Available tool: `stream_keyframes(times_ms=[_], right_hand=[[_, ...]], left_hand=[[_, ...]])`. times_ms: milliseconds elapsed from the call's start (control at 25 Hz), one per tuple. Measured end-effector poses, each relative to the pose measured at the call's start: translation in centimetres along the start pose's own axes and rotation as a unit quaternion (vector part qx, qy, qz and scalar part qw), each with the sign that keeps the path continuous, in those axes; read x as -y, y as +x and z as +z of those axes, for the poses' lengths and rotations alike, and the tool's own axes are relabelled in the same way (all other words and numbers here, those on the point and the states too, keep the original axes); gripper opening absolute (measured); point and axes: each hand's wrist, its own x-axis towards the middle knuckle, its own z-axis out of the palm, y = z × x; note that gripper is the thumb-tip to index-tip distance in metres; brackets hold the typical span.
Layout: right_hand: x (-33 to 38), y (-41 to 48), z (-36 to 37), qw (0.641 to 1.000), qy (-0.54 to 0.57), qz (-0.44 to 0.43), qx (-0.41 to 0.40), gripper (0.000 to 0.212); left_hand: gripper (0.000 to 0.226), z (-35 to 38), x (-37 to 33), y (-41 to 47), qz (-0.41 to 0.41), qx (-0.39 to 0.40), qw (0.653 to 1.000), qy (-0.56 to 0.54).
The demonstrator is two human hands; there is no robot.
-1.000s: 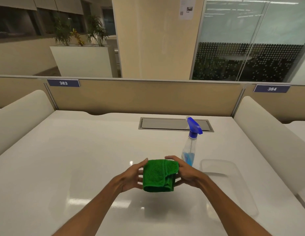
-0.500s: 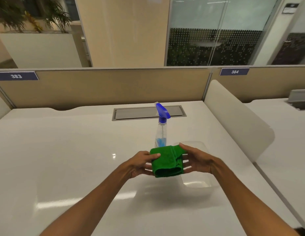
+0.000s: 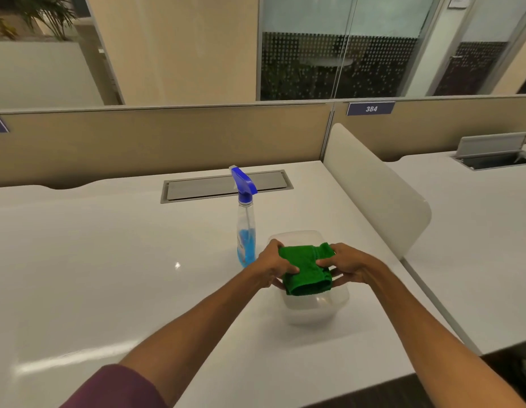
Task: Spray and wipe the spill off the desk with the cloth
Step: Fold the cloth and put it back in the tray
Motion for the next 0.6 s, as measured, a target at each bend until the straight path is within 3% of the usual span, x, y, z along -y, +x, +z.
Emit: stream_keyframes(times_ms=[200, 440, 600], right_hand=[[-0.1, 0.6, 1.6, 0.988, -0.142, 0.032, -0.052, 0.03], [-2.2, 2.4, 4.1, 0.959, -0.264, 0.087, -0.052, 0.034], [-2.9, 2.8, 4.8, 0.943, -0.317, 0.074, -0.072, 0.033]], left_hand=[[0.078, 3.8, -0.5, 1.3, -0.019, -0.055, 0.963, 0.263], [0.05, 5.3, 1.2, 2.6, -0.004, -0.042, 0.873, 0.486], [0.044, 5.8, 1.9, 2.6, 0.0, -0.011, 0.84, 0.543]])
